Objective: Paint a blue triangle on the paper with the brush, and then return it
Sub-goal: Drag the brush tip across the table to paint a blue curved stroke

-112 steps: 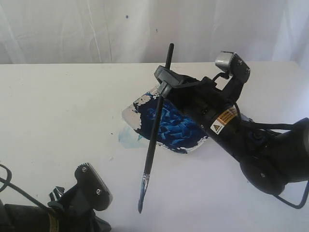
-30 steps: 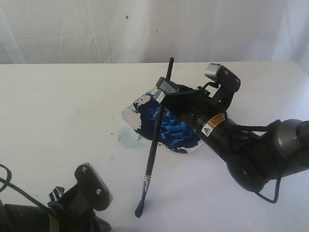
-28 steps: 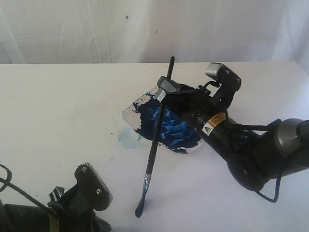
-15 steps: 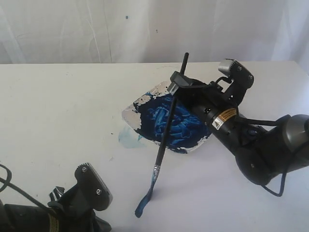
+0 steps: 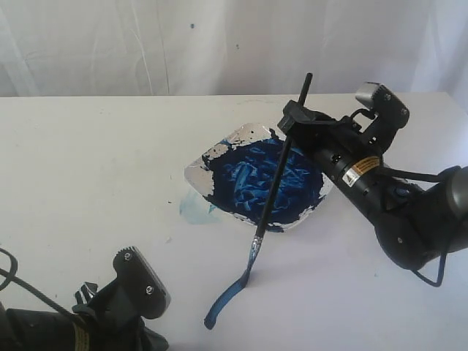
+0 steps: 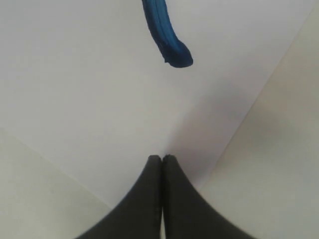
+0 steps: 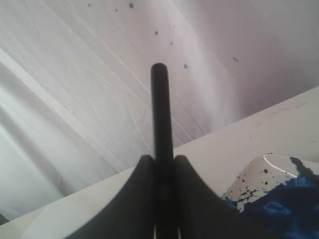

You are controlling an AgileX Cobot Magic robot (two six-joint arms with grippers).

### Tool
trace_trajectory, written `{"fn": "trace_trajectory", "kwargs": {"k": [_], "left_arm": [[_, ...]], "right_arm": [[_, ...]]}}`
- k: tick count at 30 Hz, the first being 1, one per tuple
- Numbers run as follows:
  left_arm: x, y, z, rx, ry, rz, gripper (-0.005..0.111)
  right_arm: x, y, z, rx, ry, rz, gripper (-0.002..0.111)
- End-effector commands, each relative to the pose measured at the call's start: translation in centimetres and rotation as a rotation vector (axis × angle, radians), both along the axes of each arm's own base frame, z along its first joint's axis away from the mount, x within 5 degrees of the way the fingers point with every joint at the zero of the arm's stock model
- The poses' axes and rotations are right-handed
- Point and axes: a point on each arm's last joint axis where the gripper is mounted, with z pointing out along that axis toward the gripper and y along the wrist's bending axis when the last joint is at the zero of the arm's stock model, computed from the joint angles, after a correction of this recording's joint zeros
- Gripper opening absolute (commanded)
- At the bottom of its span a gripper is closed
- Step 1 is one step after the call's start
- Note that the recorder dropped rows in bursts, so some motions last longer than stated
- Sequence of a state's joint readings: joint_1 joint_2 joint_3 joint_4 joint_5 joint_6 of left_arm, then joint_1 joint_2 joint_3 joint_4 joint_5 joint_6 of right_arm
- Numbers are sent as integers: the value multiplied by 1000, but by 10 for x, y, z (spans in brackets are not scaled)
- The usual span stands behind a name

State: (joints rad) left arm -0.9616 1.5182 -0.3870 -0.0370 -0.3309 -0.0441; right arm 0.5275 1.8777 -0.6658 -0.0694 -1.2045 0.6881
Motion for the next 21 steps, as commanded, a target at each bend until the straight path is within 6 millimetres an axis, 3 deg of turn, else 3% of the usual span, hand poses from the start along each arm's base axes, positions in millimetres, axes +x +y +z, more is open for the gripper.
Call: {"fn": "trace_trajectory", "kwargs": {"k": [1,21], "left_arm": [[-2,4,-4,32,30,8,0],[-2,4,-4,32,30,8,0]], "right_arm": [[5,-9,2,-11,-28,-21,0],[23,-47,1,10,-8,-75,0]]}}
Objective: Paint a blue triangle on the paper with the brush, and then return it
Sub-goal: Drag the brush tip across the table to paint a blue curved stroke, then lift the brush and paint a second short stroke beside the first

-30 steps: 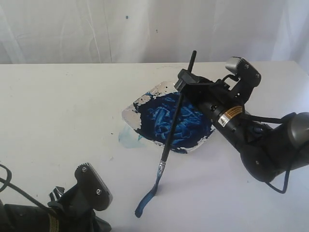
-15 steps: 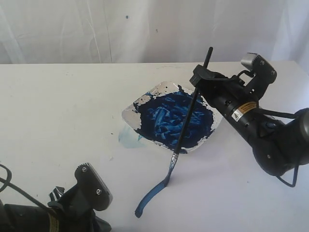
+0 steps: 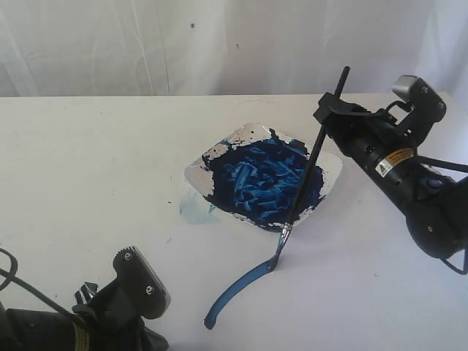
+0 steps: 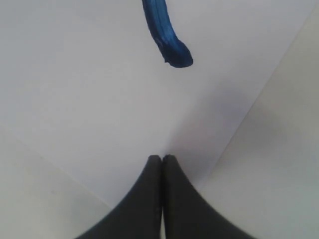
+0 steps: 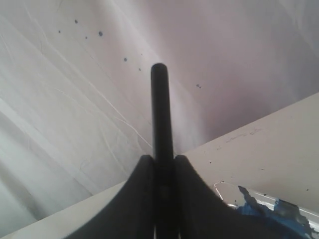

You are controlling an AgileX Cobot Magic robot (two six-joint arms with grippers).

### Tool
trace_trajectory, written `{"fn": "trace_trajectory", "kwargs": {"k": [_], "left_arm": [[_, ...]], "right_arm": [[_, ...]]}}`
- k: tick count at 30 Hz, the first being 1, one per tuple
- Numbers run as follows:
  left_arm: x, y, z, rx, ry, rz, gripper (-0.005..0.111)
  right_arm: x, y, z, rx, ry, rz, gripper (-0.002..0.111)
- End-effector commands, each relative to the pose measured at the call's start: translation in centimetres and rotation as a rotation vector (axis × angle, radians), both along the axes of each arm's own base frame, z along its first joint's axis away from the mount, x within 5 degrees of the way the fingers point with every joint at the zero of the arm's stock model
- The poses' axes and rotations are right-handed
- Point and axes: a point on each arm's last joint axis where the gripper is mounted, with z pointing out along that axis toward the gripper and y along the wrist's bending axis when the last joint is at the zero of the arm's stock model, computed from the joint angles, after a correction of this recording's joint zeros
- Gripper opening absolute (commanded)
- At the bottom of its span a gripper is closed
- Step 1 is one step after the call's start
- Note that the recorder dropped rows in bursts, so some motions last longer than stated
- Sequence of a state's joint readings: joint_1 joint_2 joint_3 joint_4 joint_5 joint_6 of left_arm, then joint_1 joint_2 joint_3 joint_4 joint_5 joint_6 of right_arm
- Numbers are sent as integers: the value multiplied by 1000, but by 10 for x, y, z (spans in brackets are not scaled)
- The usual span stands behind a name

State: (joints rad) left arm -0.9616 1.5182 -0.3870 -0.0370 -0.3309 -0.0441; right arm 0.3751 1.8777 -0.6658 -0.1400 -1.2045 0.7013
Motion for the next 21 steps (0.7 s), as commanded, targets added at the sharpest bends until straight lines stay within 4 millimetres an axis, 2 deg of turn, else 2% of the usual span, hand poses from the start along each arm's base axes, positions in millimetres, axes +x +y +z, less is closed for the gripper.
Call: {"fn": "trace_trajectory", "kwargs": {"k": [1,8,15,21], "left_arm": [[-2,4,-4,32,30,8,0],[-2,4,-4,32,30,8,0],[-2,4,-4,32,30,8,0],[-2,4,-4,32,30,8,0]], "right_arm": [[2,-5,2,26,-3,17,0],[1,-5,6,24,-16,28,0],[-6,-4,33,56,-86,63,0],[-17,1,55,74,-139,166,0]]}}
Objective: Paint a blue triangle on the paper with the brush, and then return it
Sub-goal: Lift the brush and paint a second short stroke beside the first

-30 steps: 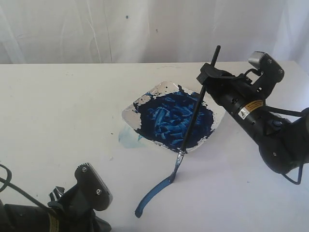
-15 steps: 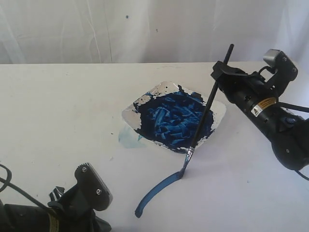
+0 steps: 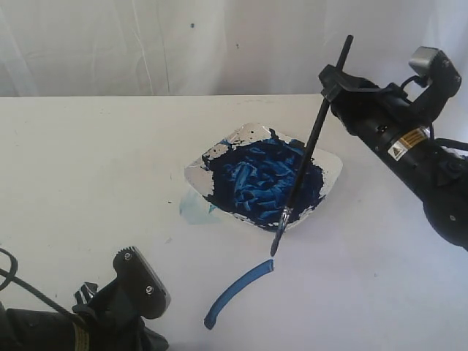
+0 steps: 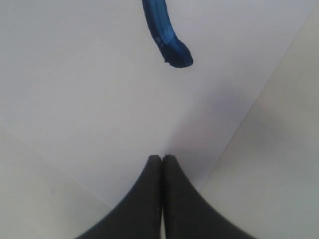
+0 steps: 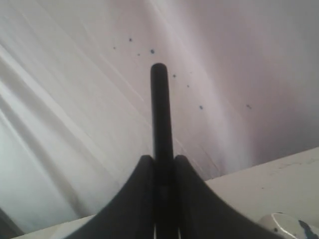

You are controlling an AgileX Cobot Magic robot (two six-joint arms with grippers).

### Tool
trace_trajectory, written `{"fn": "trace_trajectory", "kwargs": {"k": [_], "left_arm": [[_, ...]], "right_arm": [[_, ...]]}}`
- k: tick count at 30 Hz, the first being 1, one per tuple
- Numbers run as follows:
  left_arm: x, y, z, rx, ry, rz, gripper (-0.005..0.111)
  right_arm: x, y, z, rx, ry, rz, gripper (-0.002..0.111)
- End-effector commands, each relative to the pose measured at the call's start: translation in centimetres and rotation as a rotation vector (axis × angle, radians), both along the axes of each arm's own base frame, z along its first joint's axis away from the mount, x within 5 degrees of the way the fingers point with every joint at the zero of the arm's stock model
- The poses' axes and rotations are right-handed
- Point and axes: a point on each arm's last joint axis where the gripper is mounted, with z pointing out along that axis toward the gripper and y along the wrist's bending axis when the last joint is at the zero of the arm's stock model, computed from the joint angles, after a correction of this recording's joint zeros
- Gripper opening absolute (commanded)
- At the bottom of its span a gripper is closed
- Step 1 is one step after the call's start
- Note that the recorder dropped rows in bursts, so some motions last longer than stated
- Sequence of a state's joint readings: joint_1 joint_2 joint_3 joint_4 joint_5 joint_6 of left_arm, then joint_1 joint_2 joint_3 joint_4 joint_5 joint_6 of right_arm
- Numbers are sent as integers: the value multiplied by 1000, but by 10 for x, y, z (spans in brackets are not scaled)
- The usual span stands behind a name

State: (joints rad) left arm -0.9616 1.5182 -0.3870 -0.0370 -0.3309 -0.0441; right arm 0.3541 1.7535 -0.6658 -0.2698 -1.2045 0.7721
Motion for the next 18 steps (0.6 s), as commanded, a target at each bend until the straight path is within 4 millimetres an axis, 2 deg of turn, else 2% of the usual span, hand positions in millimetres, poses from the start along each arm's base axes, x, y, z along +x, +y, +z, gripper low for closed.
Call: {"fn": "trace_trajectory", "kwargs": {"k": [1,8,13,18], "left_arm": [[-2,4,-4,32,30,8,0],[-2,4,-4,32,30,8,0],[-2,4,-4,32,30,8,0],[-2,4,-4,32,30,8,0]], "right_arm": [[-8,2,17,36,-36,80,0],[-30,2,28,9,-69,167,0],[-43,-1,23,-6,-46,182,0],[-54,10,18,-54,-49,280,0]]}}
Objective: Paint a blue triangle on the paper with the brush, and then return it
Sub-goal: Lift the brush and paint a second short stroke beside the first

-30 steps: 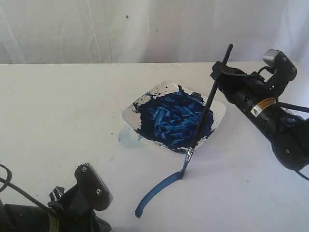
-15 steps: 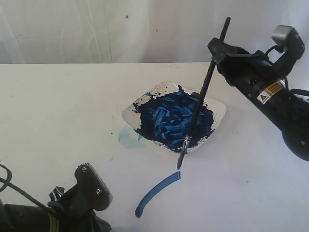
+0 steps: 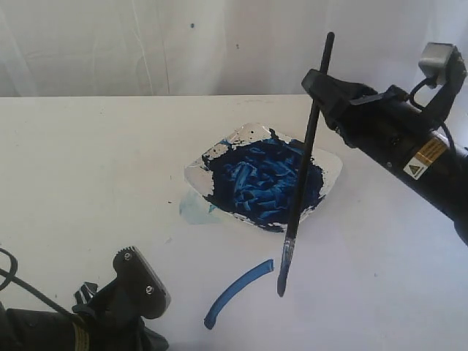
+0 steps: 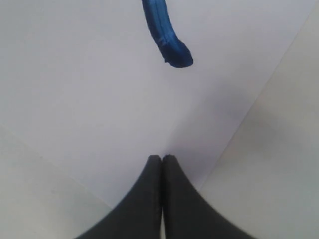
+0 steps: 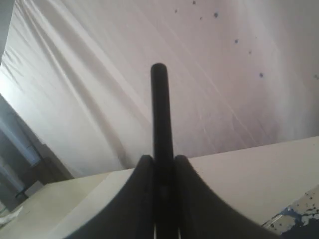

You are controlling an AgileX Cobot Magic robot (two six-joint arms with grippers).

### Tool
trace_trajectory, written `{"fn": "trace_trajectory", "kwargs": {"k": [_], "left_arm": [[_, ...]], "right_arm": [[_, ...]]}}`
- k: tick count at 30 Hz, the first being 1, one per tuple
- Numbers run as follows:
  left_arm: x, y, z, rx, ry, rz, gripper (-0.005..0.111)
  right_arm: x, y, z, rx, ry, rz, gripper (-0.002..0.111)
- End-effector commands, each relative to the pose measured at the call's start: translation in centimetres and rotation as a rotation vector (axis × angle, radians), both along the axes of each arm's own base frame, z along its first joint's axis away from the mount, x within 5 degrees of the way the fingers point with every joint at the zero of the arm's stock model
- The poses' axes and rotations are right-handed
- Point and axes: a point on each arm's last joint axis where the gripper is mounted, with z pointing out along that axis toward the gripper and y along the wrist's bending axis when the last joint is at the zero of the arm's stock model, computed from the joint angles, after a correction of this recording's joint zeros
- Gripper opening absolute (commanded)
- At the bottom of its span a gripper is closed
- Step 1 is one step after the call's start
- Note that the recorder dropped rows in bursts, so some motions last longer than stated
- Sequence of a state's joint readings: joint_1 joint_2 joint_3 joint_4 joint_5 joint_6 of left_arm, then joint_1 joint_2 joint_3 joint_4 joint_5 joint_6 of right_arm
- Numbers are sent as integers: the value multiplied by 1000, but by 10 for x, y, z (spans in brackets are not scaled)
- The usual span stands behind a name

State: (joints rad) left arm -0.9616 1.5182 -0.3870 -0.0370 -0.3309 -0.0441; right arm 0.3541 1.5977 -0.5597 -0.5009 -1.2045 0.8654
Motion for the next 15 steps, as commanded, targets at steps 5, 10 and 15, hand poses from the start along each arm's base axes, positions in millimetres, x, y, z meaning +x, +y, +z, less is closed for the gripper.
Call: {"fn": "trace_trajectory", "kwargs": {"k": [5,10,15], "left_arm": [[-2,4,-4,32,30,8,0],[-2,4,-4,32,30,8,0],[-2,4,-4,32,30,8,0]], "right_arm": [[-17,21,0,-18,-28,107,0],[-11,37,-13,-16,12,105,0],[0,65,-15,-8,-7,166,0]]}}
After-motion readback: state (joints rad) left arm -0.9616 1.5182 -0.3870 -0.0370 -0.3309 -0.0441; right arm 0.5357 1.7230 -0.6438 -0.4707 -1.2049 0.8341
